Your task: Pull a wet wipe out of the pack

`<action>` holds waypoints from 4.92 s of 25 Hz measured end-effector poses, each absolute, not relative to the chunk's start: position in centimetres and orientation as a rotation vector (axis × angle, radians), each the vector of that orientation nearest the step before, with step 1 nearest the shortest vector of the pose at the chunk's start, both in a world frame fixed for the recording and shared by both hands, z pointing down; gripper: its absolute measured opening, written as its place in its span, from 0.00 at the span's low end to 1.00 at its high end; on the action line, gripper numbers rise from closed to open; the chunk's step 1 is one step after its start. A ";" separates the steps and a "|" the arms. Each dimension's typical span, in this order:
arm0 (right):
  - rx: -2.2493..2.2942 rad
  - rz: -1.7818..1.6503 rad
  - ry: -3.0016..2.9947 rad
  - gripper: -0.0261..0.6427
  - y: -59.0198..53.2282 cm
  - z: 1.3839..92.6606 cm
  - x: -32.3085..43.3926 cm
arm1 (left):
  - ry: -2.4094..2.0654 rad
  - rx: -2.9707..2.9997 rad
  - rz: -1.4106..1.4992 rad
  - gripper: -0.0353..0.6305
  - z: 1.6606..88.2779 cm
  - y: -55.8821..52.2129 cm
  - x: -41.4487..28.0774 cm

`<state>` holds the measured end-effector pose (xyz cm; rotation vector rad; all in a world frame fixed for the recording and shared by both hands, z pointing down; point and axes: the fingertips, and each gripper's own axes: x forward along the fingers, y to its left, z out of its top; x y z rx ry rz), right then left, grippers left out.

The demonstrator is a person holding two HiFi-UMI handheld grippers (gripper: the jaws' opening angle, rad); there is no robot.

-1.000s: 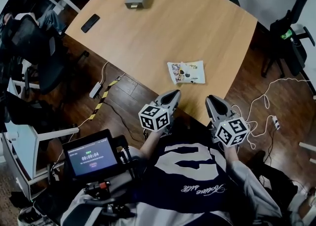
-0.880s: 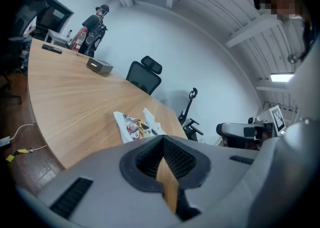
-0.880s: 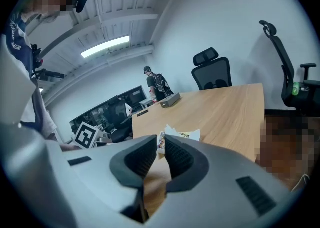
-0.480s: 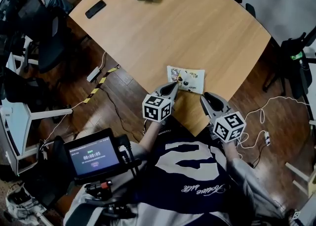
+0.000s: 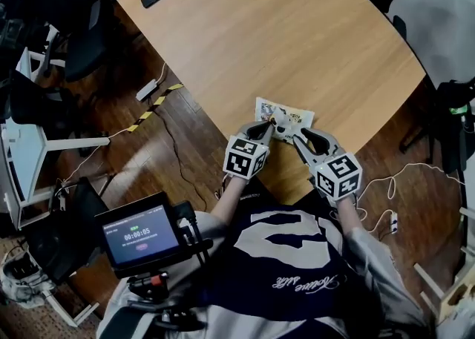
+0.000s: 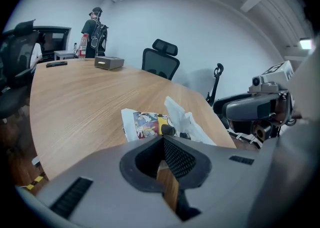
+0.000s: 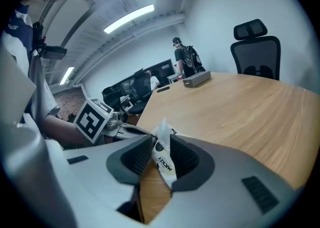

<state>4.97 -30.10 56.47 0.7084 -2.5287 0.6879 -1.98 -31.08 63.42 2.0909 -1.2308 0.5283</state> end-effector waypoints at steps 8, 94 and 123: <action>0.498 0.476 -2.444 0.23 -31.0 59.9 1.3 | -1.265 2.082 0.577 0.06 63.8 -31.2 -2.0; 1.434 0.643 -2.456 0.05 -14.1 47.5 6.0 | -0.896 2.267 0.041 0.06 51.3 -16.0 -5.2; 1.147 0.674 -2.712 0.05 9.9 47.8 8.7 | -1.237 2.200 0.085 0.06 48.5 12.3 -2.7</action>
